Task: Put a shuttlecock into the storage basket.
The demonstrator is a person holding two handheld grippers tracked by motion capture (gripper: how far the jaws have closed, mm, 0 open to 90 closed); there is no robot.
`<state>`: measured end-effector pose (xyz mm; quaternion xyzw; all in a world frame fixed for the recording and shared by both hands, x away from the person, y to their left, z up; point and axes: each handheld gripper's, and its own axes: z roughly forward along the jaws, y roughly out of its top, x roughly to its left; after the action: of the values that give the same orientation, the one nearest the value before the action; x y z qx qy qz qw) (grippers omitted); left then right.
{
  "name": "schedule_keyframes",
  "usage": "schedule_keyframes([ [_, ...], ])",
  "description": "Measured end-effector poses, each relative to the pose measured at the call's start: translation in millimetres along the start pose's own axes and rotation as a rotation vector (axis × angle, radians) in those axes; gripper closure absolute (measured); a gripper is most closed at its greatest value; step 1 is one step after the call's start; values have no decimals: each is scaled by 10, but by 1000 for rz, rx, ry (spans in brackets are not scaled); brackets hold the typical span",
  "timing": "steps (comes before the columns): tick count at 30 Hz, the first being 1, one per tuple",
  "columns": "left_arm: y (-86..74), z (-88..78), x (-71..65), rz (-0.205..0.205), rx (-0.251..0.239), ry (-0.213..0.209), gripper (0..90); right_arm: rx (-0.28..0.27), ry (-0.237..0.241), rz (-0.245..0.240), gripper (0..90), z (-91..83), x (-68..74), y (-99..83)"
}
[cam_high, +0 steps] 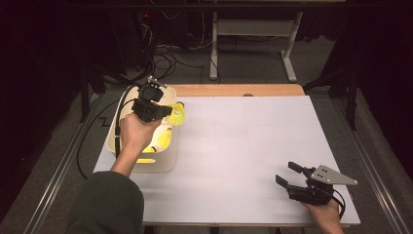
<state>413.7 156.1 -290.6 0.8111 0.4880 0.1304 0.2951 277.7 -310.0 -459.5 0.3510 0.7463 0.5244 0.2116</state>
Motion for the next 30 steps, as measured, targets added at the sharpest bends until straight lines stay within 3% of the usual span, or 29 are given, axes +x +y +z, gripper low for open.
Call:
schedule_keyframes([
  [30, -102, -34, 229, -52, -7, 31, 886, -1, -1, 3, 298, 1, -2, 0],
])
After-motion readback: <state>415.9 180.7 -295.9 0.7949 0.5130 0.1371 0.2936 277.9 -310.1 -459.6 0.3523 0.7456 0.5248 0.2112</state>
